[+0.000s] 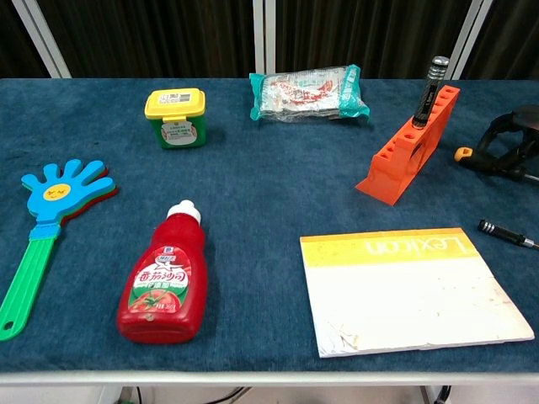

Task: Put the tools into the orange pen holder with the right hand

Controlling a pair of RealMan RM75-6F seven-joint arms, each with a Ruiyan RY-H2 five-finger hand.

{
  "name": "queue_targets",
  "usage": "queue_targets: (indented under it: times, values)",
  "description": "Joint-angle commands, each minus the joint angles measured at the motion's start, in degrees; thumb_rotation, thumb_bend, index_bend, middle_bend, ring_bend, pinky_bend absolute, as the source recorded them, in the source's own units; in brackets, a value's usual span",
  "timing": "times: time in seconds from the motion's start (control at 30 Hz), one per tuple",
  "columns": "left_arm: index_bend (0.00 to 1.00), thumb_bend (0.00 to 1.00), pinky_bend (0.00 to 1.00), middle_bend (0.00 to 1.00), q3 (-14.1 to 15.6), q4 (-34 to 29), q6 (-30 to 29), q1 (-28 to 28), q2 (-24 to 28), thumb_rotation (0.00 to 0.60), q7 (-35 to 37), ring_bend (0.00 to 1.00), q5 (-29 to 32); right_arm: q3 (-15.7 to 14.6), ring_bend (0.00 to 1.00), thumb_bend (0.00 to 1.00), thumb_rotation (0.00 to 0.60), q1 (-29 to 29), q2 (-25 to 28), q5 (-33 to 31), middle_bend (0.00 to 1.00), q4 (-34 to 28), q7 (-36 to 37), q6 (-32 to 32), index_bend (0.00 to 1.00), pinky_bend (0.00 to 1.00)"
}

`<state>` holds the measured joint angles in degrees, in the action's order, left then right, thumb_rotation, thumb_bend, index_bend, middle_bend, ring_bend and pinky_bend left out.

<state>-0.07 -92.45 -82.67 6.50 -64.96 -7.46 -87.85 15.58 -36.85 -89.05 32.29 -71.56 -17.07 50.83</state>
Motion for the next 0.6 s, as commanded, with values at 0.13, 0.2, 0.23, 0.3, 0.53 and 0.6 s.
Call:
queue_targets:
  times: [0.13,0.2,0.23,0.3,0.53,0.6]
  values:
    - [0.15,0.05,0.18,0.07,0.0,0.0,0.3,0.1,0.0,0.600,-0.1,0.03,0.2,0.1,0.00,0.38,0.600,0.6,0.6,1.5,0.04,-1.0,1.1,0.5,0.59,0.00]
    - [0.15,0.05,0.18,0.07,0.0,0.0,0.4,0.1,0.0,0.600,-0.2,0.03,0.2,0.4,0.00,0.39,0.600,1.2,1.1,2.8,0.05,-1.9,2.5,1.0,0.61,0.00]
    - [0.15,0.05,0.18,0.07,0.0,-0.1,0.4,0.1,0.0,0.600,-0.3,0.03,0.3,0.7,0.00,0.39,0.600,1.9,1.7,4.0,0.05,-2.9,4.0,1.4,0.63,0.00]
    - [0.15,0.05,0.18,0.07,0.0,-0.1,0.4,0.1,0.0,0.600,-0.2,0.03,0.3,1.3,0.00,0.40,0.600,3.3,2.9,6.3,0.06,-4.7,7.2,2.2,0.65,0.00]
    - [0.15,0.05,0.18,0.07,0.1,-0.4,-0.4,-0.3,0.2,0.600,0.0,0.03,0.1,5.0,0.00,0.40,0.600,10.6,9.8,18.5,0.10,-10.8,27.1,5.1,0.71,0.00]
    - [0.15,0.05,0.18,0.07,0.1,-0.4,-0.6,-0.4,0.2,0.600,-0.2,0.03,-0.1,6.1,0.00,0.40,0.600,12.5,12.4,22.1,0.10,-12.9,33.6,5.2,0.71,0.00]
